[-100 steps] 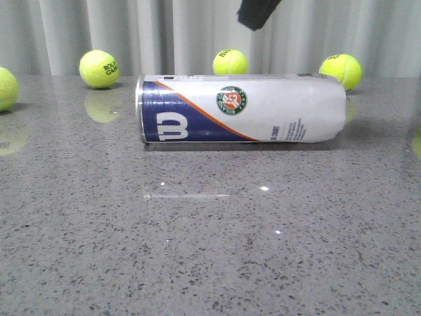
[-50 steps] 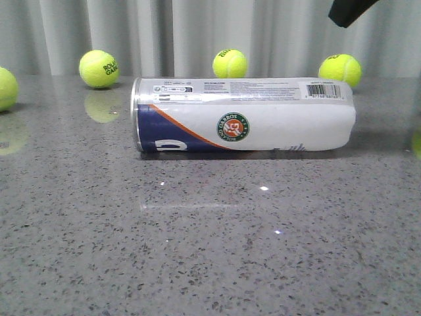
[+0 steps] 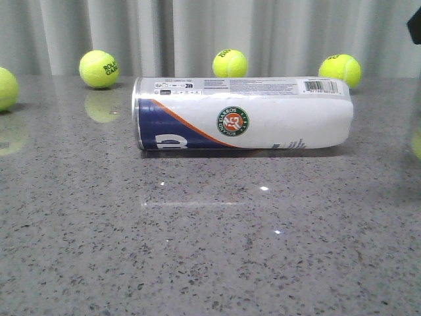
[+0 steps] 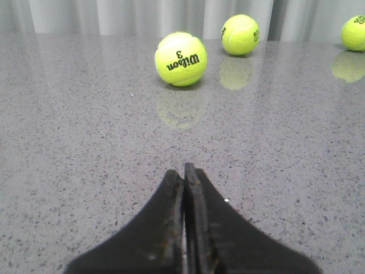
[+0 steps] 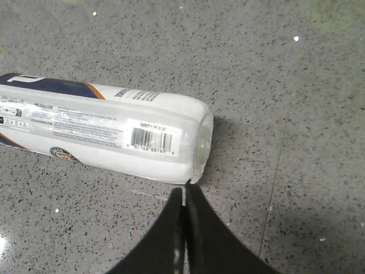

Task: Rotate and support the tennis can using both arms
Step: 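Open the right gripper and lift it away from the can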

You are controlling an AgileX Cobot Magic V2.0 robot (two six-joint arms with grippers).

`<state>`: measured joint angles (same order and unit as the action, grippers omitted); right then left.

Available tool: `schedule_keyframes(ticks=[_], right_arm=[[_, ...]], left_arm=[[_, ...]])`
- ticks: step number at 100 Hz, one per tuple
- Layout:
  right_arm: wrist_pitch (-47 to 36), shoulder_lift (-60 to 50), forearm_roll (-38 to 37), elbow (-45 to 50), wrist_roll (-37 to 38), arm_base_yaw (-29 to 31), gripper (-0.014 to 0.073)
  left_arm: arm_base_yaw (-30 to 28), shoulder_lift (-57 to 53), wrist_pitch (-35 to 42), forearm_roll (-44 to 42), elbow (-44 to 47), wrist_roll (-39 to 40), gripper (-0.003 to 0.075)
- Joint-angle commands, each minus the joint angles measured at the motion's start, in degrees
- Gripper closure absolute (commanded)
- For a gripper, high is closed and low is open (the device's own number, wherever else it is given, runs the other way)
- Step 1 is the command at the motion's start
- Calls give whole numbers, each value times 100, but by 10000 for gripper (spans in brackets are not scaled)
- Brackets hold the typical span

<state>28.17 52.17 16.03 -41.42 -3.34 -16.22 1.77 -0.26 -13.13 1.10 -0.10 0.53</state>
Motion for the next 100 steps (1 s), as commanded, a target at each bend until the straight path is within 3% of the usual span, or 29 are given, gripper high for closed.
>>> schedule_keyframes(ticks=[1, 40, 65, 78, 100], right_arm=[[-848, -580, 62, 324, 11, 45, 649], [-1760, -2926, 62, 2147, -107, 45, 649], [-1668, -3714, 62, 2417, -192, 45, 649], [-1660, -3712, 62, 2417, -192, 45, 649], [-1654, -3712, 62, 2417, -192, 45, 649]], left_arm=[[-8, -226, 626, 21, 272, 44, 741], [-8, -226, 984, 21, 208, 44, 741], [-8, -226, 892, 321, -171, 44, 741], [-8, -96, 386, 286, -677, 44, 741], [-8, 935, -1195, 308, -1909, 44, 741]])
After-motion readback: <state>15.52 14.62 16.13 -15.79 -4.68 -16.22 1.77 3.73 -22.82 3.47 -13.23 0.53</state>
